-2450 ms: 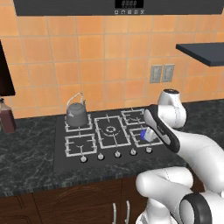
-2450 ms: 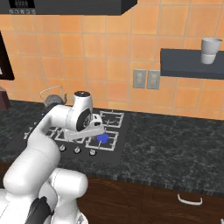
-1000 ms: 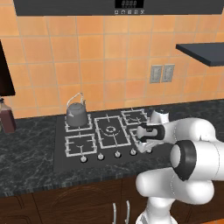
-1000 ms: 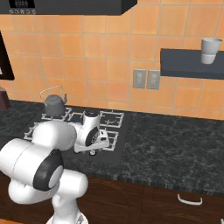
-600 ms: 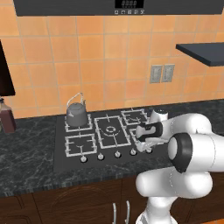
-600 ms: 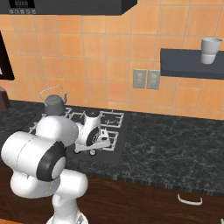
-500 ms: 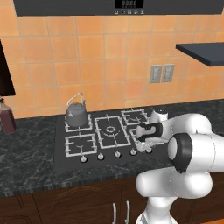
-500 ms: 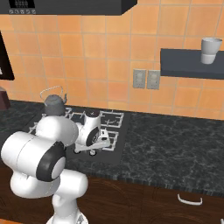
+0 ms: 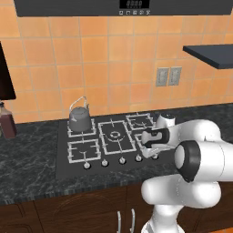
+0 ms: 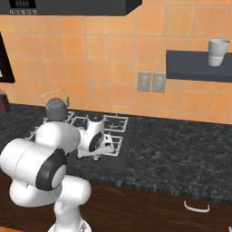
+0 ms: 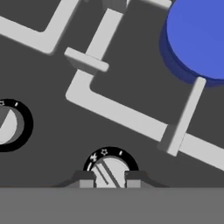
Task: Turn off the front right burner of the stove.
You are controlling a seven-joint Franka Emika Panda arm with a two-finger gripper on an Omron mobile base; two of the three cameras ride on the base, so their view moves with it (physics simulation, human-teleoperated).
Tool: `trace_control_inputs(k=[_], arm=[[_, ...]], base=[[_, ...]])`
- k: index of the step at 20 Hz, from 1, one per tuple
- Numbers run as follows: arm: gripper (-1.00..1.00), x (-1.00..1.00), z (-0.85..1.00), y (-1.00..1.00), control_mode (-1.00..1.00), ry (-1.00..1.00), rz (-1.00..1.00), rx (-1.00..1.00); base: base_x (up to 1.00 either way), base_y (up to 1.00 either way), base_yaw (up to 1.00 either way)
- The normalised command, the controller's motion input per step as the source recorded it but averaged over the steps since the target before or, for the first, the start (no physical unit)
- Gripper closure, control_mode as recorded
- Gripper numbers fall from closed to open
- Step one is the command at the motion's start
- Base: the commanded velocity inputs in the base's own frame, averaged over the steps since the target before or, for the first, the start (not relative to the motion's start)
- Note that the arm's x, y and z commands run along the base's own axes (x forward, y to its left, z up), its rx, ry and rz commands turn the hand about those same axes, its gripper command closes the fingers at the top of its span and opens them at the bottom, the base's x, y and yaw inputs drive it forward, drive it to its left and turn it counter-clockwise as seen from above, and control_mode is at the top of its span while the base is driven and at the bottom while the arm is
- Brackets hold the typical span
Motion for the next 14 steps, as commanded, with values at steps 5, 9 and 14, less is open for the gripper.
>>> trace_control_inputs(k=[5,9,14], arm=[[1.00,-0.02,0.00,0.00,-1.00,0.00,-0.28,0.01],[1.00,-0.08,0.00,0.00,-1.00,0.00,-0.45,0.03],[1.00,-0.23,0.00,-0.05,-1.00,-0.04,-0.56,0.04]], base=[[0.00,0.00,0.00],[0.00,0.00,0.00],[0.00,0.00,0.00]])
